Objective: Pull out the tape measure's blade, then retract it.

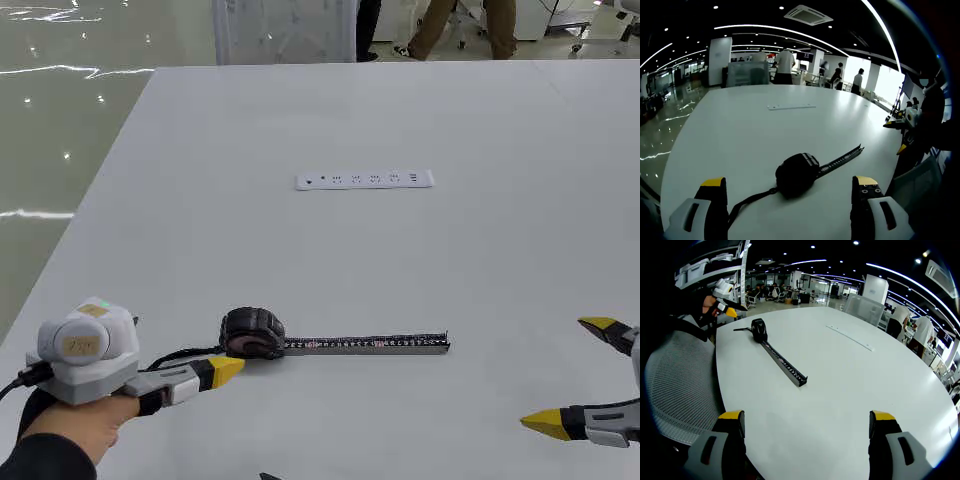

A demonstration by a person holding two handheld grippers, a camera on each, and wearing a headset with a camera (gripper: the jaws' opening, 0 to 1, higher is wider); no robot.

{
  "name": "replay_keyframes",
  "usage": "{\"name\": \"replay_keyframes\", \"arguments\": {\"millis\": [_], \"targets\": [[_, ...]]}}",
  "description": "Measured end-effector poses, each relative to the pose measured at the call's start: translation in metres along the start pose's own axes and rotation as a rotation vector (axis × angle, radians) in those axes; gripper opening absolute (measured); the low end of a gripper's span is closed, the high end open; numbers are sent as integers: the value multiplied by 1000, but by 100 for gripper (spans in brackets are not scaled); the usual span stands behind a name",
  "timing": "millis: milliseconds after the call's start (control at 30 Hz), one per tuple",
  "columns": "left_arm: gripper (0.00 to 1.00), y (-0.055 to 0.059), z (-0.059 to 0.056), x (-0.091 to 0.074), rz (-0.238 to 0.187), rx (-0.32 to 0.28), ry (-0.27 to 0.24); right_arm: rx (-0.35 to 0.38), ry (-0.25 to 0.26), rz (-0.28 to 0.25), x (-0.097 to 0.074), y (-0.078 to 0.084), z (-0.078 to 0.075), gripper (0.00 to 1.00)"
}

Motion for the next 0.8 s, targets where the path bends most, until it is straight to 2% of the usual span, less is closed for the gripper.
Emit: {"name": "replay_keyframes", "arguments": {"millis": [33,100,167,233,300,333,467,567,633,700,800], "targets": [[100,-1,0,4,-10,-10,-9,-9,-5,6,3,-1,0,100],[100,-1,-3,14,-17,7,-21,-24,-15,14,11,-4,-2,100],[100,0,-2,21,-31,30,-55,-38,-26,14,18,-9,-3,100],[100,5,0,30,-20,19,-57,-50,-38,21,23,-11,-3,100],[100,12,4,33,-5,6,-98,-67,-57,31,29,-13,-2,100],[100,12,5,33,-19,8,-122,-81,-70,38,33,-14,-1,100],[100,15,4,36,-55,-1,-130,-115,-100,51,43,-17,1,100],[100,19,2,43,-69,25,-133,-157,-130,68,55,-18,3,99],[100,19,-1,48,-86,43,-109,-185,-145,81,61,-18,4,96],[100,22,0,52,-68,41,-123,-211,-163,87,71,-16,4,95],[100,19,-2,59,-103,73,-125,-213,-185,101,82,-18,5,91]]}}
Point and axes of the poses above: the centre of the closed fingertips' face, and the gripper's own axes: x roughly forward along the fingers, z roughly to its left, y roughly out of its underside, the point moved 2 cm from there along -x, roughly backward along the fingers, and after that the axes turned 12 degrees about y, right-handed, at the moved point
